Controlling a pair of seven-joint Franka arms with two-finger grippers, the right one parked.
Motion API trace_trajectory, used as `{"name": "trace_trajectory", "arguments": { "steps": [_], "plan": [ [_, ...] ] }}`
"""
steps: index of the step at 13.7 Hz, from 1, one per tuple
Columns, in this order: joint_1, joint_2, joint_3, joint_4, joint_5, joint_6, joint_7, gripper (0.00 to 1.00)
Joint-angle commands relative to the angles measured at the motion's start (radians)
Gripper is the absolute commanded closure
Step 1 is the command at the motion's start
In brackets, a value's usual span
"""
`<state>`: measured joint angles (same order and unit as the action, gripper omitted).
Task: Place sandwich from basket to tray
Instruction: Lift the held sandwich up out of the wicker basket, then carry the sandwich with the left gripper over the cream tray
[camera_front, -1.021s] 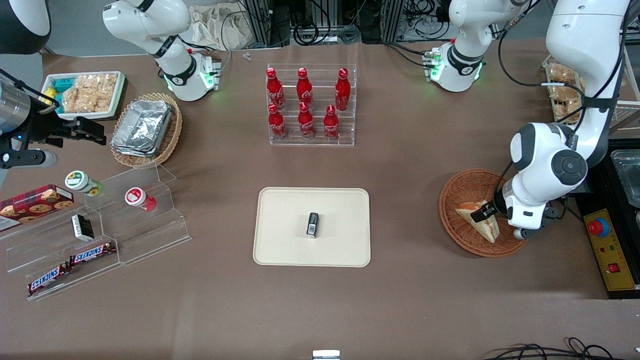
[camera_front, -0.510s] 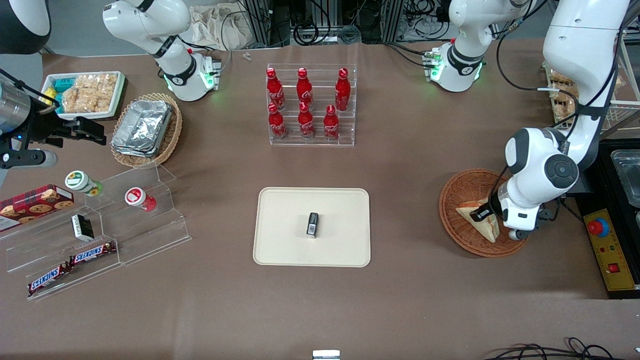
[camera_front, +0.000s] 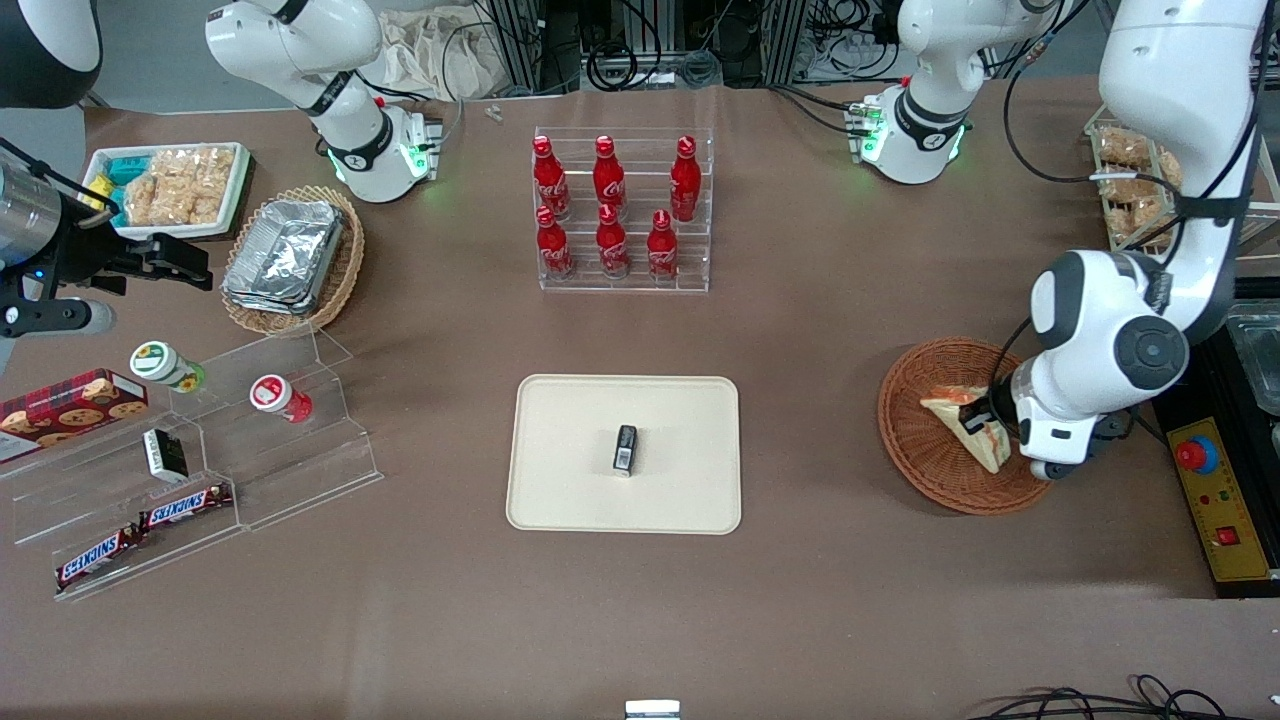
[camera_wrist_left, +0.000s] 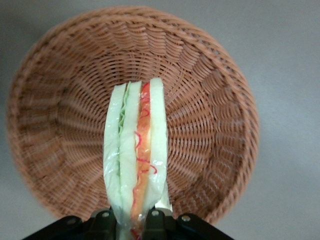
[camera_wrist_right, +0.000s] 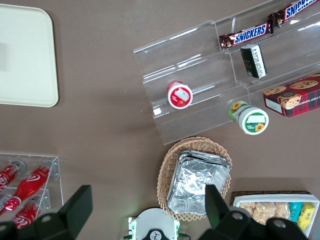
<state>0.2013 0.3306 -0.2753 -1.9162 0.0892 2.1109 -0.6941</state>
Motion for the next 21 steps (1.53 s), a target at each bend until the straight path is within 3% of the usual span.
{"name": "trace_trajectory", "arguments": {
  "steps": [1, 5, 10, 13, 16, 21],
  "plan": [
    [-0.002, -0.013, -0.053, 0.177, -0.006, -0.217, -0.002, 0.83],
    [-0.002, -0.01, -0.14, 0.37, -0.005, -0.391, 0.03, 0.83],
    [-0.011, -0.005, -0.28, 0.408, 0.036, -0.393, 0.156, 0.75],
    [-0.115, 0.036, -0.294, 0.408, 0.047, -0.344, 0.156, 0.75],
    [-0.225, 0.099, -0.292, 0.407, 0.144, -0.255, 0.147, 0.76],
    [-0.327, 0.255, -0.288, 0.416, 0.196, -0.036, 0.142, 0.76]
  ]
}}
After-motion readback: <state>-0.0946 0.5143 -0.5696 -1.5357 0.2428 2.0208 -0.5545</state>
